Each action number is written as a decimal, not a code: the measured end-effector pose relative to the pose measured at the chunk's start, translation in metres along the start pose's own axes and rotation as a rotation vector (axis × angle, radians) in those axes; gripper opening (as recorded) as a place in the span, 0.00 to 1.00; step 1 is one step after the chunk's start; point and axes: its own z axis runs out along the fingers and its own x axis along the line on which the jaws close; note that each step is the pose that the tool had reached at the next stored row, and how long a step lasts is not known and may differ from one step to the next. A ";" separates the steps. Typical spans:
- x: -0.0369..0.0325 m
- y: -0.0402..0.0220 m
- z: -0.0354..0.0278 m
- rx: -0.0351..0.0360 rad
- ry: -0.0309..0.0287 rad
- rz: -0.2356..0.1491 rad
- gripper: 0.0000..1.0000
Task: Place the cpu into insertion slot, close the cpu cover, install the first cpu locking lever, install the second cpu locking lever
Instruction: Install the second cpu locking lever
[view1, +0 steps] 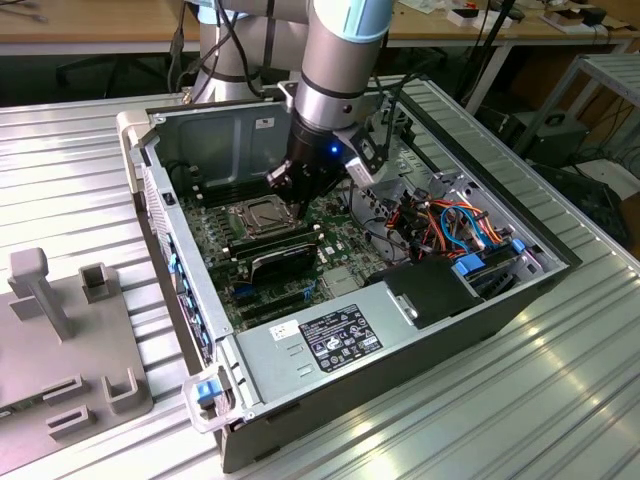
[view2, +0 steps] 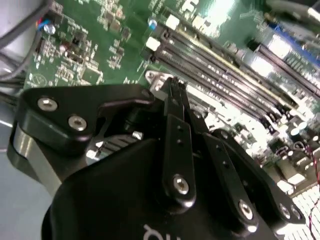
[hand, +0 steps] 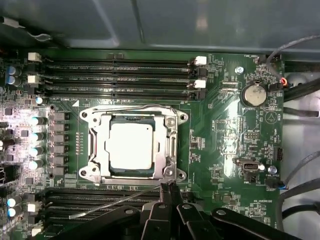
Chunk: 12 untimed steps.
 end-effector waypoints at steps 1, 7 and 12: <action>0.0032 0.0000 0.0008 0.0000 0.0001 0.000 0.11; 0.0300 0.0004 0.0083 0.0000 0.0000 0.000 0.11; 0.0485 0.0006 0.0145 -0.0001 -0.0001 0.000 0.11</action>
